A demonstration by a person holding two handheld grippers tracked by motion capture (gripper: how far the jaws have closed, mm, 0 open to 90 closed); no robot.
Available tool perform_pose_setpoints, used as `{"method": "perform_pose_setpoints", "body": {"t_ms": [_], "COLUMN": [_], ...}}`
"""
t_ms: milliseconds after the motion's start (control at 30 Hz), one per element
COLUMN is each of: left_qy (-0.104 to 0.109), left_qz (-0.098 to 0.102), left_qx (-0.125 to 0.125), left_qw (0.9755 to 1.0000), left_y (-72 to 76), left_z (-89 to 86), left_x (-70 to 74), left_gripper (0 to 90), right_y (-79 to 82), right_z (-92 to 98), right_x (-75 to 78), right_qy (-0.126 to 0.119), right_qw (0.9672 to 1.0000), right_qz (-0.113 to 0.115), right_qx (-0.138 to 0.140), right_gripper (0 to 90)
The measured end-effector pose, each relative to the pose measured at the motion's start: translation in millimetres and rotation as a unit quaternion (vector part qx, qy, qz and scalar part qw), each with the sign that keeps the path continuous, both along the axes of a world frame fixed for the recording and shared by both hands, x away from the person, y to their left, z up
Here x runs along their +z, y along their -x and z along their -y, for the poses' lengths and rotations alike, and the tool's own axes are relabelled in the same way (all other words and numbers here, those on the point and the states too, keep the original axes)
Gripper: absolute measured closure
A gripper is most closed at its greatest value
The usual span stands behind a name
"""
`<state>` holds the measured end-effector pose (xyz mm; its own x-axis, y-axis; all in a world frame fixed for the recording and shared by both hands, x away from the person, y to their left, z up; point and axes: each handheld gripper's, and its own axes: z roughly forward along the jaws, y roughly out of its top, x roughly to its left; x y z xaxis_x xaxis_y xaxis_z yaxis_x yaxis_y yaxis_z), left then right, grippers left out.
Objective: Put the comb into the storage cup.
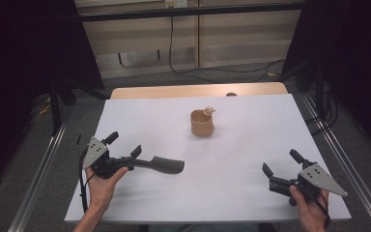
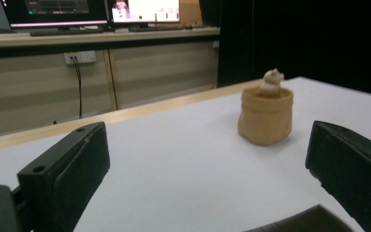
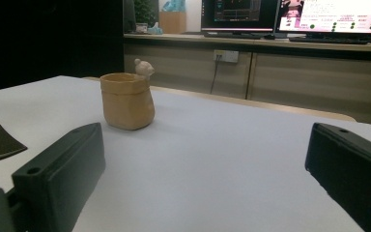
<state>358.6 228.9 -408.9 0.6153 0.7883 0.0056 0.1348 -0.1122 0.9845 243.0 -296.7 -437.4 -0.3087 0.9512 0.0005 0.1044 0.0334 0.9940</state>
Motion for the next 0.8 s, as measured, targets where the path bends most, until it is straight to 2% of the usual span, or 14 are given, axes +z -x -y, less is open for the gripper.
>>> {"method": "perform_pose_setpoints", "body": {"t_ms": [67,200,300,400,500,533,600,633,667,733,767,800], "left_qy": [0.01,0.001,0.006,0.015,0.009,0.016,0.018,0.008,0.008,0.0,0.01,0.006], "left_qz": [-0.003,0.003,0.01,0.018,0.026,0.029,0.03,0.035,0.035,0.028,0.025,0.029], "left_qx": [0.0,-0.004,0.0,0.007,0.004,0.003,0.007,0.007,0.007,0.003,0.001,0.003], "left_qw": [0.9999,1.0,0.9999,0.9997,0.9996,0.9994,0.9993,0.9993,0.9993,0.9996,0.9996,0.9996], "left_y": [-3.3,-9.8,-18.3,-24.7,-31.1,-33.1,-36.1,-36.8,-36.8,-37.8,-37.2,-37.0], "left_z": [1.7,5.1,6.0,9.1,14.2,15.4,18.1,18.4,18.4,18.6,17.3,15.0], "left_x": [-1.2,0.1,3.3,8.1,12.3,12.9,12.0,10.9,10.9,6.6,5.5,4.6], "left_gripper": [2.2,1.8,5.4,4.4,4.3,4.5,4.9,5.1,5.3,6.4,7.7,11.1], "right_y": [-0.3,-0.4,-0.5,-1.0,-1.2,-1.2,-0.7,-0.5,-0.5,-0.3,-0.3,-0.3], "right_z": [-0.1,-0.4,-0.4,-0.6,-0.9,-0.9,-1.1,-1.1,-1.1,-1.0,-1.0,-0.9], "right_x": [-0.3,-0.3,-0.3,-0.8,-1.0,-0.9,-0.6,-0.6,-0.6,-0.7,-0.8,-0.8], "right_qy": [0.001,0.002,0.002,0.002,0.003,0.003,0.003,0.004,0.004,0.003,0.004,0.004], "right_qw": [1.0,1.0,1.0,1.0,1.0,1.0,1.0,1.0,1.0,1.0,1.0,1.0], "right_qz": [0.0,-0.001,-0.001,-0.003,-0.004,-0.003,-0.002,-0.002,-0.002,-0.003,-0.003,-0.003], "right_qx": [0.002,0.001,0.003,0.005,0.004,0.004,0.004,0.004,0.004,0.005,0.005,0.006], "right_gripper": [0.1,0.1,0.0,0.0,0.0,0.0,0.0,0.0,0.0,0.0,0.0,0.0]}}
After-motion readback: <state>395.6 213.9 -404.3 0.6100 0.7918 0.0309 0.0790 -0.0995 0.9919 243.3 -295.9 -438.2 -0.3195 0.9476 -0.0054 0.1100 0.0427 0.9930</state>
